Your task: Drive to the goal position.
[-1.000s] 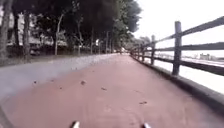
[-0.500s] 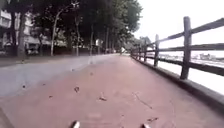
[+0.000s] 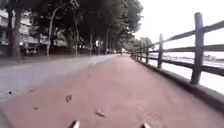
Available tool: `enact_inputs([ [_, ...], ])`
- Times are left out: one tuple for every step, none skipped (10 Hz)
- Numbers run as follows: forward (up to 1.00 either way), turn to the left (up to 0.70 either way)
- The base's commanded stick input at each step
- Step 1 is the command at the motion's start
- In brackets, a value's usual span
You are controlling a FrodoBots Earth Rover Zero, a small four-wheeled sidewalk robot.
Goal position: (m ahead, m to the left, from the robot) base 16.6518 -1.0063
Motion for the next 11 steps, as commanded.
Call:
enact_inputs([
  [0.70, 0.00],
  [0.70, 0.00],
  [0.70, 0.00],
  [0.70, 0.00],
  [0.70, 0.00],
  [0.70, 0.00],
  [0.70, 0.00],
  [0.70, 0.00],
  [0.70, 0.00],
  [0.70, 0.00],
  [0.70, 0.00],
])
